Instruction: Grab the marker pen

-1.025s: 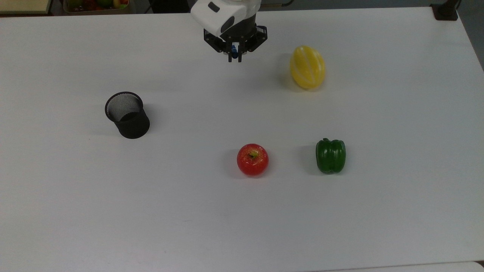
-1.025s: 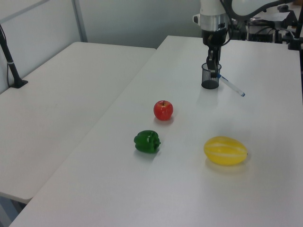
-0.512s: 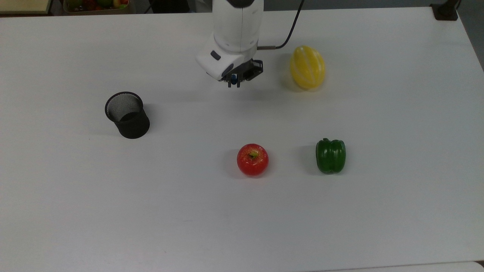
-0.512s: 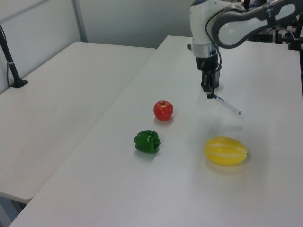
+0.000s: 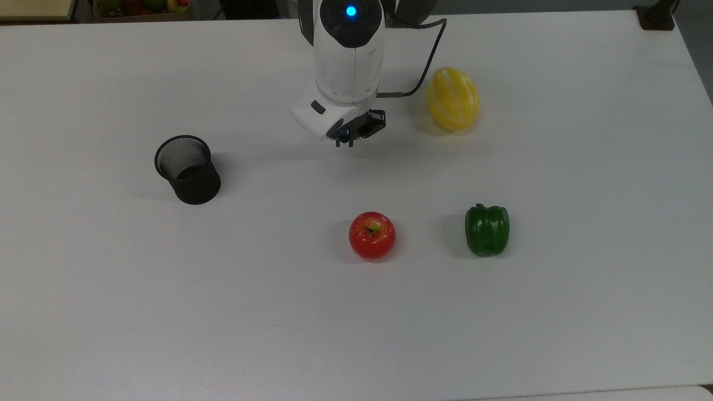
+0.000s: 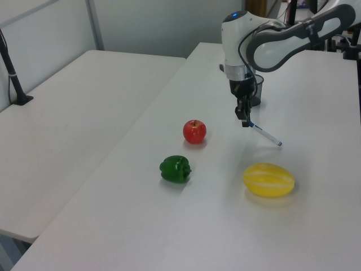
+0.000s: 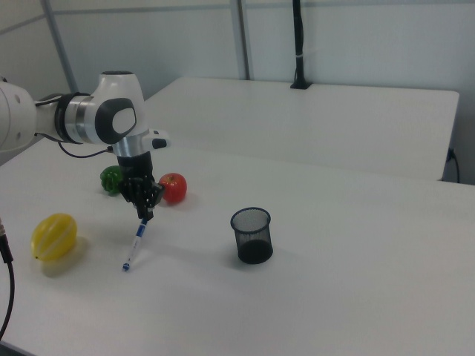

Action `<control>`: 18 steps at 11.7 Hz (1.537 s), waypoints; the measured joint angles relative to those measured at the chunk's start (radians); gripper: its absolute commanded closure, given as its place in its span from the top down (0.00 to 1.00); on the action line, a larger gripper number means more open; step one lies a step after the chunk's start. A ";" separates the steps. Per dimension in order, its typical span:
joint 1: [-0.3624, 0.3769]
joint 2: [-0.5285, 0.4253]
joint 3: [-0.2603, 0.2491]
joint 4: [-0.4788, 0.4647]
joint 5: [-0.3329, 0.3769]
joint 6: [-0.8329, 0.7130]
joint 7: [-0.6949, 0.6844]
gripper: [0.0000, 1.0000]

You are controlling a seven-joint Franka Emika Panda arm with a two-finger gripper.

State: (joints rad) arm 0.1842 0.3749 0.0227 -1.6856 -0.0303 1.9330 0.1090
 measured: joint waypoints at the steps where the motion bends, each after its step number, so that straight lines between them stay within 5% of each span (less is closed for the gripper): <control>1: -0.001 0.002 0.000 0.000 0.000 0.003 0.000 1.00; 11: -0.001 -0.008 -0.003 0.048 -0.038 0.003 0.000 1.00; 18: -0.081 -0.271 -0.015 0.063 -0.051 -0.222 0.002 1.00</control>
State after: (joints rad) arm 0.1030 0.1042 0.0081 -1.6224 -0.0816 1.7113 0.1106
